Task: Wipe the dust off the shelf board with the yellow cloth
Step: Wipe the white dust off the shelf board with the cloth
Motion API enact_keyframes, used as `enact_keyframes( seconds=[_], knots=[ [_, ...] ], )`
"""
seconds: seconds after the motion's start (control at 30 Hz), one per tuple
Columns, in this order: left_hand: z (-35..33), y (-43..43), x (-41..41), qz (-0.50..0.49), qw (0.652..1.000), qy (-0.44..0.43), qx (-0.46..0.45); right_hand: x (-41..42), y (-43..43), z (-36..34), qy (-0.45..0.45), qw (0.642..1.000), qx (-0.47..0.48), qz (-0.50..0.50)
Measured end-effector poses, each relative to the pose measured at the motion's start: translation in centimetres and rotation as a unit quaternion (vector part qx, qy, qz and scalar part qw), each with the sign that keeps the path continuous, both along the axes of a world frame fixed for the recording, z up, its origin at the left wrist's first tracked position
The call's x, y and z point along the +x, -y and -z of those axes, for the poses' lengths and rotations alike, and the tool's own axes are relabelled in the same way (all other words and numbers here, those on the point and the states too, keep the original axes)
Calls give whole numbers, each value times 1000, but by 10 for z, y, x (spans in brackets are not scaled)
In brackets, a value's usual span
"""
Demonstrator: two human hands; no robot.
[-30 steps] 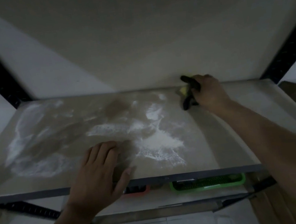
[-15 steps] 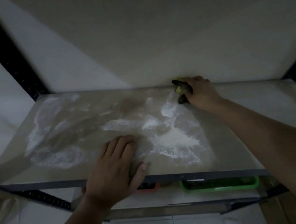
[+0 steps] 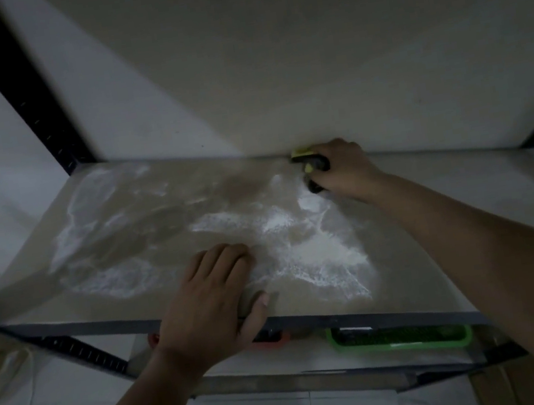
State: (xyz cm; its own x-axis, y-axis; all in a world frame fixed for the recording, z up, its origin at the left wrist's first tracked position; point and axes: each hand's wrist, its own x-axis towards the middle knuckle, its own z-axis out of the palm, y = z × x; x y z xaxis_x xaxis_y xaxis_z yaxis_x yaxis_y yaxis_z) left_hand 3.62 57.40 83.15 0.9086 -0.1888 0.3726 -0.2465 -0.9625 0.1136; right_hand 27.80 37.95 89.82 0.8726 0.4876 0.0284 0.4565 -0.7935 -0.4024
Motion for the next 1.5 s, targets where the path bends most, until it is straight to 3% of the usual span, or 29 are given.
enact_keyframes(
  seconds=[0.07,0.2,0.3,0.43,0.53,0.57,0.67,0.73,0.8,0.87,0.97,1.1,1.2,1.3,1.37,1.43,1.5],
  knots=[
    [1,-1,0,2,1000,-1,-3,-17,-20,4,-17,998,21,-48],
    [-2,1,-1,0,1000,-2,-7,-29,-34,-7,-141,980,113,-86],
    [-1,1,0,-4,1000,-3,-6,-10,-33,-11,-81,988,125,-39],
    [0,0,0,0,1000,0,-10,-17,-45,0,-15,994,-22,-107],
    [-1,0,-1,-2,1000,3,-10,-28,-41,-12,-175,975,68,-119],
    [-1,0,-1,-3,1000,3,-11,-27,-34,-16,-178,973,101,-104],
    [-2,0,-2,-3,1000,-3,-11,-17,17,-29,-42,985,166,-9],
    [-2,0,-2,-3,1000,3,-8,-3,73,-25,88,986,97,102],
    [-1,1,-2,-4,1000,10,-9,7,130,-7,85,966,14,245],
    [-1,1,-2,-2,1000,12,-7,4,162,17,35,946,-52,318],
    [0,0,-2,-2,1000,10,-6,-15,153,30,62,938,-108,323],
    [-1,1,-2,-6,1000,5,3,-49,96,27,101,953,-79,274],
    [-2,1,-2,-4,1000,5,7,-90,42,34,161,973,-67,154],
    [-2,2,-3,-1,1000,4,0,-102,23,28,144,989,-19,42],
    [-2,3,-3,-7,1000,-2,-3,-76,49,19,143,988,4,66],
    [-1,3,-3,-10,1000,-6,-3,-39,97,15,186,971,-27,147],
    [-1,3,-3,-9,1000,-8,-1,-14,144,17,158,959,-58,229]
  ],
)
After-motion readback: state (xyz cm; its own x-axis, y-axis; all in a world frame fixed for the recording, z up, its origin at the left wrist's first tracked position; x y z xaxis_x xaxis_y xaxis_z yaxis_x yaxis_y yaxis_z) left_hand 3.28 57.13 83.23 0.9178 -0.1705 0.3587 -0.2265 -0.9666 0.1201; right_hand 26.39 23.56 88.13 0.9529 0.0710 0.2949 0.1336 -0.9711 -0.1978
